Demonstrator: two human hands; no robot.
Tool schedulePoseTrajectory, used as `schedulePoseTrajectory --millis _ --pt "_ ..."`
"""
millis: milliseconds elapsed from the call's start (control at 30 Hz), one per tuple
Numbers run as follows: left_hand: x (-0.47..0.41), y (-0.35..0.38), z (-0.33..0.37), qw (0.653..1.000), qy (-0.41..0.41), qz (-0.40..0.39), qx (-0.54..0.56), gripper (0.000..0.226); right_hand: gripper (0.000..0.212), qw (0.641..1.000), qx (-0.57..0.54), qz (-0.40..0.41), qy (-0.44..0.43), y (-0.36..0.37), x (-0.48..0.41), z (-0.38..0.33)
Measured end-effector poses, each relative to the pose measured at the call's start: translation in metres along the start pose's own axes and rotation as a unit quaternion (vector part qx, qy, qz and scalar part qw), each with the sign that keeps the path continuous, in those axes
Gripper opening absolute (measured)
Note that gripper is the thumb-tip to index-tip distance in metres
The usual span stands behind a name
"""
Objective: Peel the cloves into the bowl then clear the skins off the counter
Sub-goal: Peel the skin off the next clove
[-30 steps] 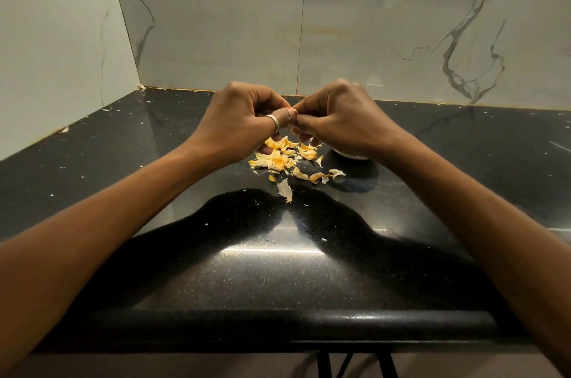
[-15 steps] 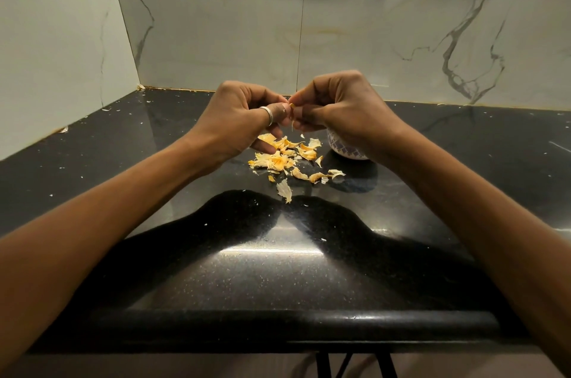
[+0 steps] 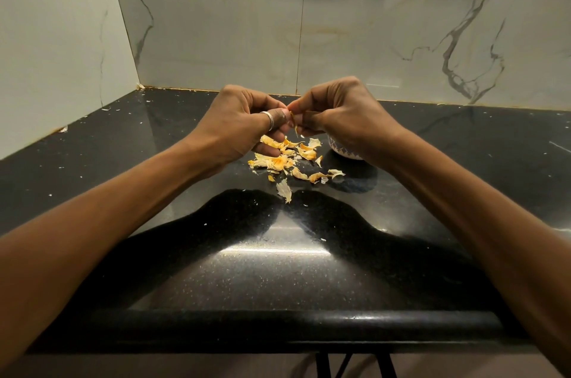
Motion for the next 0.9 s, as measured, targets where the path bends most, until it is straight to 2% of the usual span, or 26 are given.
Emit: schedulePoseTrajectory --millis 467,633,800,900 --pt "0.0016 0.007 -0.0044 0.996 -0.031 0.056 0.064 0.016 0.026 1.0 -0.021 0.007 0.003 0.0073 -0.0046 0.0072" --pt "-0.0002 0.0017 -0.0035 0.994 -0.038 0.054 0.09 0.014 0.02 0.996 -0.091 0.013 0.005 0.0061 -0.0042 0.0053" --pt "-0.001 0.0004 -0.0053 0.994 -0.053 0.042 0.084 0.013 0.012 1.0 0.005 0.024 -0.004 0.005 -0.005 0.0071" --pt "-0.002 0.0003 -0.0046 0.995 -0.055 0.046 0.076 0.013 0.011 0.999 0.025 0.041 -0.013 0.0047 -0.0065 0.0085"
Point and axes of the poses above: each hand's wrist, its own x-axis away from the middle knuckle, its own y-axis out of the palm, z = x × y, the point moved 4 cm from there along -x, towards the middle knuckle, and after that the axes turned 13 degrees about -z, right-handed, at the moved point
